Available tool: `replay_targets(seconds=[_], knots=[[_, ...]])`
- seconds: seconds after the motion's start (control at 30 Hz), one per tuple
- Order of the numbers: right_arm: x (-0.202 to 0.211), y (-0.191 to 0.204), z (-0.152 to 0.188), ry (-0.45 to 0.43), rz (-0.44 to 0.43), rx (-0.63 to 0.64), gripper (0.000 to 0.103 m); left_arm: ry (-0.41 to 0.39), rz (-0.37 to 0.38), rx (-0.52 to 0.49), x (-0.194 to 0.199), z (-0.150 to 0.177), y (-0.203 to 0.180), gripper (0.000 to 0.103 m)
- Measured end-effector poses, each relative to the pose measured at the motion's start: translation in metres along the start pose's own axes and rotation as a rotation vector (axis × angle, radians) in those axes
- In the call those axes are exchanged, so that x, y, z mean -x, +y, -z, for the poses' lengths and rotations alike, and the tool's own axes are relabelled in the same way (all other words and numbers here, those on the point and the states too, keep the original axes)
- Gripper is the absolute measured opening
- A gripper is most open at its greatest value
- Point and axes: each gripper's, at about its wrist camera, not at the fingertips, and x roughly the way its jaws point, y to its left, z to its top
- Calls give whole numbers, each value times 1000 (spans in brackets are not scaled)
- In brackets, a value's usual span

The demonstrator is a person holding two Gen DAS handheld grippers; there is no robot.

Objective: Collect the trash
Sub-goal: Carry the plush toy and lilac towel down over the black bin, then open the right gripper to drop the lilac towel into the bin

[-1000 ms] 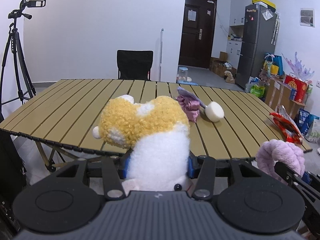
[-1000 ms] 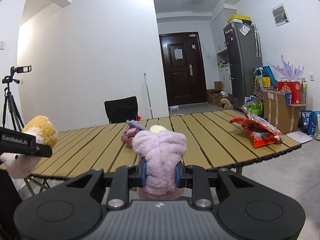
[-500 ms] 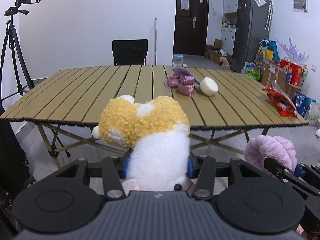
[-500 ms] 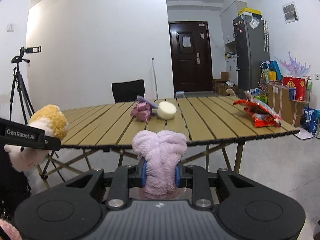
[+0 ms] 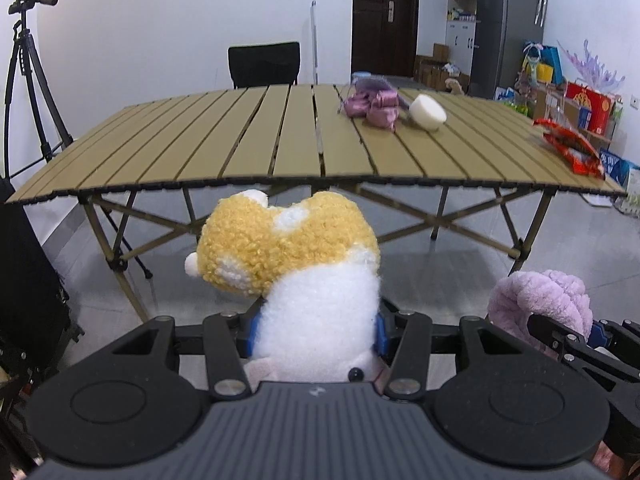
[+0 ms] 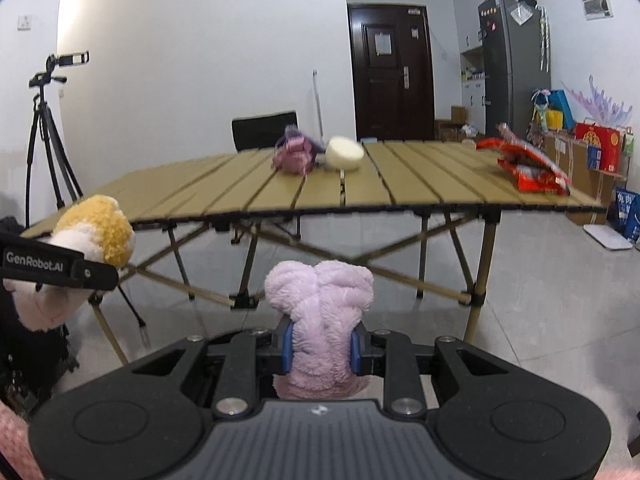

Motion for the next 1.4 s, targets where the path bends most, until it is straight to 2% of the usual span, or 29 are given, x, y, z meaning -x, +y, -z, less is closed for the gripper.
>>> replay_targets(seconds=[0.27, 0.6, 0.87, 1.03, 1.4], knots=[[-11, -1, 35, 114, -19, -5, 25, 67, -27, 2, -11, 30, 14, 49], [-34, 10, 82, 283, -61, 13, 25, 187, -81, 22, -36, 68, 37, 49], [-49, 8, 106, 372, -68, 10, 25, 258, -113, 33, -54, 87, 50, 49], [-58, 7, 108, 394, -69, 2, 25, 280, -125, 51, -62, 88, 57, 49], [-74, 14, 87, 377, -59, 43, 25, 317, -127, 86, -83, 81, 70, 49]])
